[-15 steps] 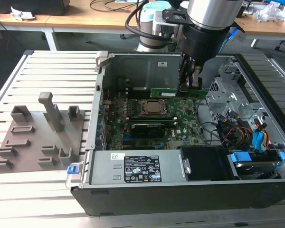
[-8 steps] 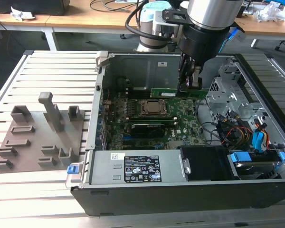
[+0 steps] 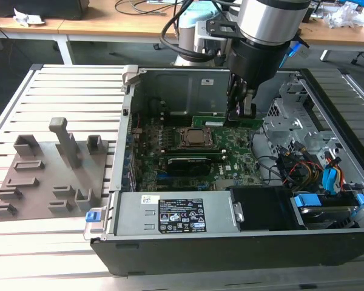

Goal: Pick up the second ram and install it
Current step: 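Insert the second ram into the second slot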

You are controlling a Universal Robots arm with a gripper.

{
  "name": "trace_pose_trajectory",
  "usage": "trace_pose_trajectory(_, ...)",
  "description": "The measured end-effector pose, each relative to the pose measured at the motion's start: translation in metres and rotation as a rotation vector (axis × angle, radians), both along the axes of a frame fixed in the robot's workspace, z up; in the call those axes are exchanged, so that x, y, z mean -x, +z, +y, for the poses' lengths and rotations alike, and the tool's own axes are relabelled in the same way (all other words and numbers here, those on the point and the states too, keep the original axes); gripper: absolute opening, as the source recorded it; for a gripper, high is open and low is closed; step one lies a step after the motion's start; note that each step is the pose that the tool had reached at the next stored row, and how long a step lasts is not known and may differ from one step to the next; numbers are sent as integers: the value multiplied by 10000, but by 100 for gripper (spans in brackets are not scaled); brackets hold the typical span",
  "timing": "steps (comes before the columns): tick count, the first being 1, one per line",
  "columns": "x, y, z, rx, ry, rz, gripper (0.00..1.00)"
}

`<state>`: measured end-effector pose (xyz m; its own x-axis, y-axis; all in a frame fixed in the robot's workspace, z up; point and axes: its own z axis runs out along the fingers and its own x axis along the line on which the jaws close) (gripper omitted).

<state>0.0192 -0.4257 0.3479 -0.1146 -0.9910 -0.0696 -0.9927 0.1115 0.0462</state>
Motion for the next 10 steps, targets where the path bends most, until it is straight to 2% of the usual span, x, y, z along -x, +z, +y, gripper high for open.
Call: trace_pose_trajectory(10,0,-132,8,0,4,0,14)
